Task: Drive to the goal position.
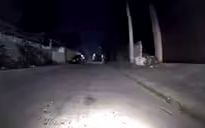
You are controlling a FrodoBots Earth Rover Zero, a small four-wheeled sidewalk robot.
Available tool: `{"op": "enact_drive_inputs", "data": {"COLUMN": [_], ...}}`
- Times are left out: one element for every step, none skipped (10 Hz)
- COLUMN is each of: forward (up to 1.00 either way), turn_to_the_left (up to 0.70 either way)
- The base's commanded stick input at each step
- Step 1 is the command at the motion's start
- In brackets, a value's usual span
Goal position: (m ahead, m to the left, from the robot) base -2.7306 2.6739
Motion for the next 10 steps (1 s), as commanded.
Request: {"op": "enact_drive_inputs", "data": {"forward": [0.98, 0.98, 0.98, 0.98, 0.98, 0.98, 0.98, 0.98, 0.98, 0.98], "turn_to_the_left": [0.38, 0.38, 0.38, 0.38, 0.38, 0.38, 0.38, 0.38, 0.38, 0.38]}}
